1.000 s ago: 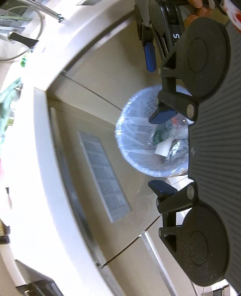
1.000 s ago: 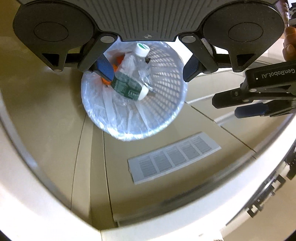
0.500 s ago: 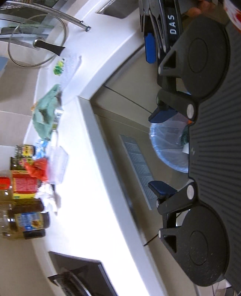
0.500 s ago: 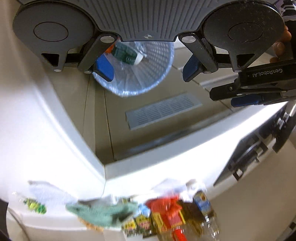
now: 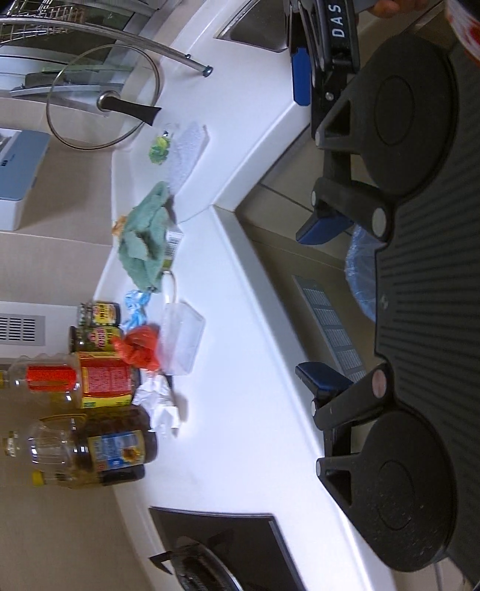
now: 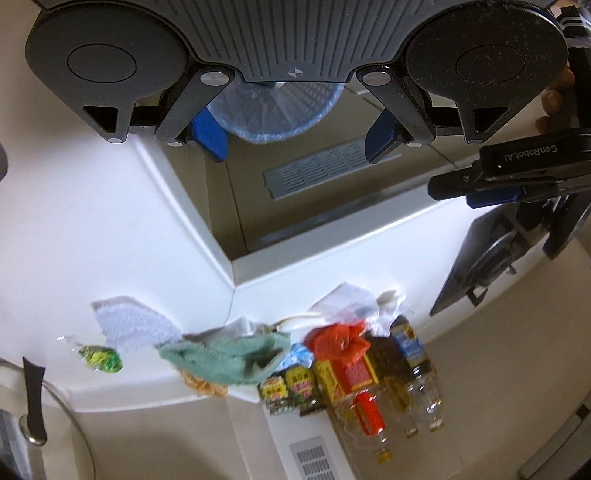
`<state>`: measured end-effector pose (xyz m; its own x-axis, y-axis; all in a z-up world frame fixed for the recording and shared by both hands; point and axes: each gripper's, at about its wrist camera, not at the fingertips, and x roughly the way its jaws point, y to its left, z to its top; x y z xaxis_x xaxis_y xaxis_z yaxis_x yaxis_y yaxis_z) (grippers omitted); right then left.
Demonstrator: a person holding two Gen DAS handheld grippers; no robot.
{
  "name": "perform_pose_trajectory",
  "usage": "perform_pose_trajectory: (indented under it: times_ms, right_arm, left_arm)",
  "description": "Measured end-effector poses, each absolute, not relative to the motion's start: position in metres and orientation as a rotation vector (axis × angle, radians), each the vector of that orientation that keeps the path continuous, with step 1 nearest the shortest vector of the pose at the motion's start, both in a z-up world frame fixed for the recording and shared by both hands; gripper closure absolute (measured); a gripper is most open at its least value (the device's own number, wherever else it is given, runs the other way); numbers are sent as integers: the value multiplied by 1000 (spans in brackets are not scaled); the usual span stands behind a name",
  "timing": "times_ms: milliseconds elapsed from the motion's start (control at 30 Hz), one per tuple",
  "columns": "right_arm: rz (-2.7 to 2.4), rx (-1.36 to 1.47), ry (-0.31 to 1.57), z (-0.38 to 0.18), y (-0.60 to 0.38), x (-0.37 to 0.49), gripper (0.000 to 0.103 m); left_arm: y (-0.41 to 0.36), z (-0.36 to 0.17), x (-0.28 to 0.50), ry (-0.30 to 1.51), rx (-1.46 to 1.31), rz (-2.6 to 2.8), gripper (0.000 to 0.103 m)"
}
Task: Collect trash
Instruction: 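Raise both open tools back toward the counter, then grasp the clear bubble-wrap sheet with the right tool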
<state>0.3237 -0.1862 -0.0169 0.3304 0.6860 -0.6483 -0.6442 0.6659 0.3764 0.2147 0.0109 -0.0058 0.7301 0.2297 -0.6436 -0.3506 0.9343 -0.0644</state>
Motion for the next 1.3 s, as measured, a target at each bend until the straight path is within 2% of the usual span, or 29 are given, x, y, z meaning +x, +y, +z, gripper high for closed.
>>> perform_pose_trajectory:
  times_ms: [667,1300]
  right_arm:
    - [644,149,693,4,-220,399,22]
    - [551,125,655,-28,-206,498,22]
  left_arm:
    - [80,15,243,605,-155,368,36]
    - [146,-13,295,654,-152,439,35]
